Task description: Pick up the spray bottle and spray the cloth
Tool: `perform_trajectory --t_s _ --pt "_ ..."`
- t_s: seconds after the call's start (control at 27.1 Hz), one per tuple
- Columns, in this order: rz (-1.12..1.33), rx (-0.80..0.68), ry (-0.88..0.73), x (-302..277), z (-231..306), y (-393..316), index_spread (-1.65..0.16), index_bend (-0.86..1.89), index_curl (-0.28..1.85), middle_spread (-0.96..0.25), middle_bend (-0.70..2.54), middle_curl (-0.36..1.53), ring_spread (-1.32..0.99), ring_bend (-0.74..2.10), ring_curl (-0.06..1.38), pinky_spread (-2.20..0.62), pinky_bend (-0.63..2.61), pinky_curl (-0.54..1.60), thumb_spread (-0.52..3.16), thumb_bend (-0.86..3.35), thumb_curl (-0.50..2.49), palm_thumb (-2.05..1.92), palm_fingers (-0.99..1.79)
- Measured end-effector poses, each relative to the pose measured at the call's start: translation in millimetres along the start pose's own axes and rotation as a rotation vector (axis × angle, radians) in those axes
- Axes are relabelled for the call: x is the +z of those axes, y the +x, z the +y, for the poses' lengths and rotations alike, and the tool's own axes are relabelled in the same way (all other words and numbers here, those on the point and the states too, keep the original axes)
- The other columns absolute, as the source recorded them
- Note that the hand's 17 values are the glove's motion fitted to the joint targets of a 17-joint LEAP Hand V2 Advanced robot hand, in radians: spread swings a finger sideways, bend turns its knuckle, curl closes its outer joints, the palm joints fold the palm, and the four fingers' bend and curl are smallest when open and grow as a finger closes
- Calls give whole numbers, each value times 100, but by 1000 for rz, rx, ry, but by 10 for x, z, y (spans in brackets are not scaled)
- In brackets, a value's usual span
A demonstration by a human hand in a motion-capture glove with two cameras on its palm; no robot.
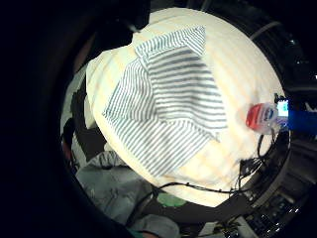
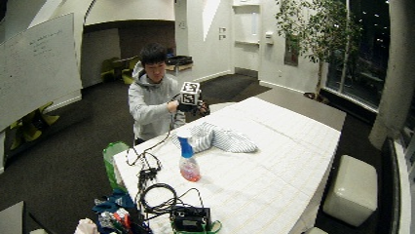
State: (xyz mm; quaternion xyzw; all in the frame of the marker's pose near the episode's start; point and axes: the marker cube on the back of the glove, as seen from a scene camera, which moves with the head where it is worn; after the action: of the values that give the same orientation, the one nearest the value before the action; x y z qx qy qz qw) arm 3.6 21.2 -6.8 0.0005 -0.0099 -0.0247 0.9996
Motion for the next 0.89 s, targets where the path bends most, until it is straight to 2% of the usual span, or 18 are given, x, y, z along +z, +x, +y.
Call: perform_trajectory --t_s 0.22,0.37,0.66,0.89 --pt "25 -45 19 8 391 48 -29 22 30 -8 30 26 0 21 21 22 18 22 87 31 33 78 62" --pt "52 -25 54 -23 682 201 -32 17 31 -9 25 27 0 21 22 22 21 24 89 27 35 79 56" --pt "45 110 161 -139 1170 816 -37 13 29 -11 18 27 0 19 24 23 27 29 92 19 39 80 36" --pt "-29 229 293 -293 1308 1324 -37 11 27 -9 20 29 1 19 23 24 31 30 93 14 42 80 29"
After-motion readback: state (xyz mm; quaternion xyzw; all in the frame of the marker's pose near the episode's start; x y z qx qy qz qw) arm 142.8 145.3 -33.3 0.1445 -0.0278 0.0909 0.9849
